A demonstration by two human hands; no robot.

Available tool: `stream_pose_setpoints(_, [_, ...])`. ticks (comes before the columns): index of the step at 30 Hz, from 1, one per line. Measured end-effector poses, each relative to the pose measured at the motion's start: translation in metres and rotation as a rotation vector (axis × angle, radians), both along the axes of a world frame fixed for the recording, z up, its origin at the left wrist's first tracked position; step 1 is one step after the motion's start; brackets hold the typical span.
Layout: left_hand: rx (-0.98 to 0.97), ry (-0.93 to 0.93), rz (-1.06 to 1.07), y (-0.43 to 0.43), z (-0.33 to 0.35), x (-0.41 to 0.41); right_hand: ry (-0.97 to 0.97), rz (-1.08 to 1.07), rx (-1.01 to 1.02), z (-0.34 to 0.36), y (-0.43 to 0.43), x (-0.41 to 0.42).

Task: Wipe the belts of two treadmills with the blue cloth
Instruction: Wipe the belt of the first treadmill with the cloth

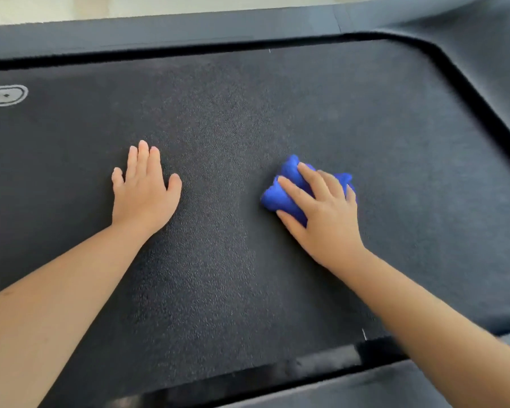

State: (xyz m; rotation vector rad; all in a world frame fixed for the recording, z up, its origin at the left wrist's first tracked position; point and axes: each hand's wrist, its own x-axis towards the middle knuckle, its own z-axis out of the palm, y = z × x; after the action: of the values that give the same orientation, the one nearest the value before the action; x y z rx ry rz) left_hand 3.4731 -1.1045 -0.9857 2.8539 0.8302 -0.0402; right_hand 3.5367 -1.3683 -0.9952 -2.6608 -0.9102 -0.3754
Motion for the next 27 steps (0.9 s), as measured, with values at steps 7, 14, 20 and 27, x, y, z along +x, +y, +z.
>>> stream_pose_setpoints(7, [0.059,-0.016,0.008,-0.006,0.001,-0.002,0.032,0.142,-0.044,0.004,-0.031,-0.062])
stream_pose_setpoints(14, [0.105,0.094,-0.186,-0.092,0.006,-0.037,0.056,-0.190,-0.062,0.005,-0.022,-0.025])
stream_pose_setpoints(20, [0.113,0.141,-0.332,-0.150,0.009,-0.043,-0.022,0.051,-0.036,0.001,-0.057,-0.085])
stream_pose_setpoints(27, [0.068,0.100,-0.473,-0.151,0.010,-0.035,0.090,-0.425,-0.015,0.008,-0.138,-0.021])
